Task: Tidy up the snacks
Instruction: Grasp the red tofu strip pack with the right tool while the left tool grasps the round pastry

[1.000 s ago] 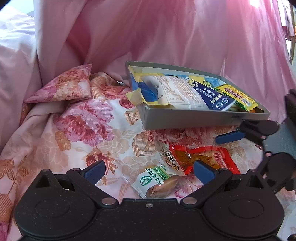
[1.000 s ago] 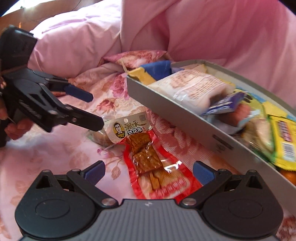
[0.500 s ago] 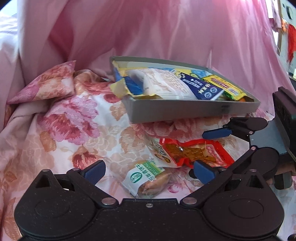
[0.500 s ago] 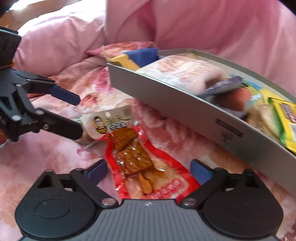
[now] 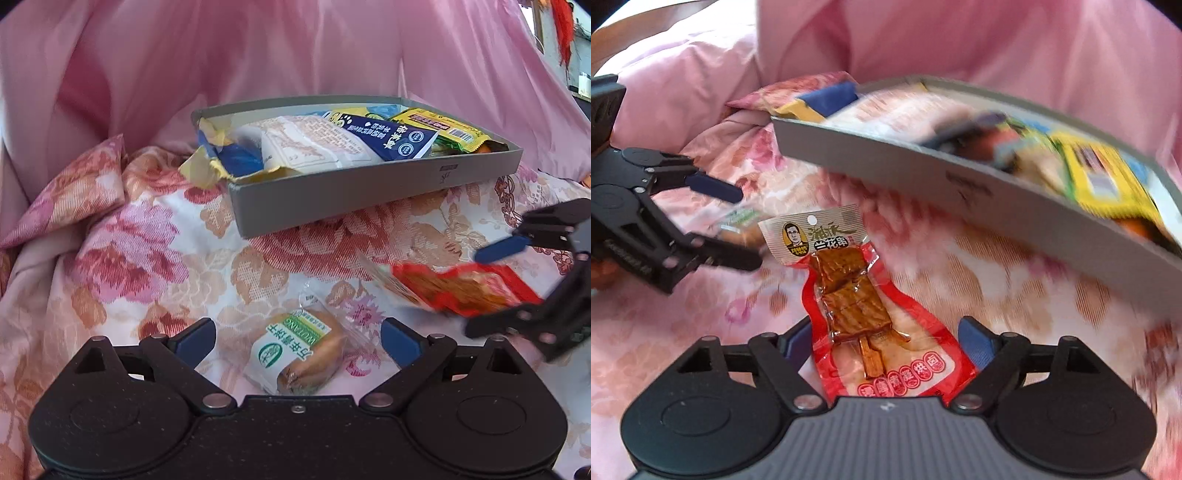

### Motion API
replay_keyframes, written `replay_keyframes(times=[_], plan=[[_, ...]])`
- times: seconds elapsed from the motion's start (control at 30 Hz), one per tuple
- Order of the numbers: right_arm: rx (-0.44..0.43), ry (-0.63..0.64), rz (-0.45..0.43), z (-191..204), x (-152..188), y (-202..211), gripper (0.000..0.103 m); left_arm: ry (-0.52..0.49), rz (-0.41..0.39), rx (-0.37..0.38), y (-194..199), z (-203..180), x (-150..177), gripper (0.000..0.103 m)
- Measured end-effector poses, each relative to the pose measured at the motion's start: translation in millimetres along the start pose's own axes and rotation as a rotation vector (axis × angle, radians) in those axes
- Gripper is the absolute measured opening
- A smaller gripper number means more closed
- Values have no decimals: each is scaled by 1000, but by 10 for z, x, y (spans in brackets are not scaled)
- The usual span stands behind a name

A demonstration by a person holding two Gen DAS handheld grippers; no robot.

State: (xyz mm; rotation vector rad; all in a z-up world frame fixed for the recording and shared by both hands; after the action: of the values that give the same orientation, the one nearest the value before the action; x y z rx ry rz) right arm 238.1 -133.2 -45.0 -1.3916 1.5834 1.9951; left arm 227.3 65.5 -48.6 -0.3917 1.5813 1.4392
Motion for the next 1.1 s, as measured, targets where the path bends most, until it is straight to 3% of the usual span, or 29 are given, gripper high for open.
replay_keyframes(times=[0.23,0.37,0.47,0.67,0.77,0.93,1.1], plan=[[-70,35,25,19,20,91,99,-36,6,35,-82,7,-12,96],[-104,96,21,26,-38,-40,99,-109,33,59,-100,12,-5,94],[-140,110,30,12,-60,-107,98,-90,29,94,-82,40,-9,86],[-135,103,46,21,16,9,77,-81,56,117,-37,-16,-30,81],[-110,85,56,27,78,111,69,-60,90,95,-13,-105,-33,80],[-39,29,79,84,183,302,65,-1,151,51,61,-290,-26,79],[10,-84,102,123,317,495,65,17,202,78,202,-551,-4,79]])
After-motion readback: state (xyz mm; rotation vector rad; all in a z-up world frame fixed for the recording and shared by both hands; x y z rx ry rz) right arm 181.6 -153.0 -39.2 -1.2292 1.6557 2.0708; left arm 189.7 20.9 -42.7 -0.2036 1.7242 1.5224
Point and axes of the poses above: each gripper's, at about its wrist camera, not at the fingertips, and y roughly against the way its jaws point, z to its left, x to its underside, the point moved 1 cm from there along -y, roughly the way its jaws point, and after that the axes turned 4 degrees about -y, right-handed, at the moved point
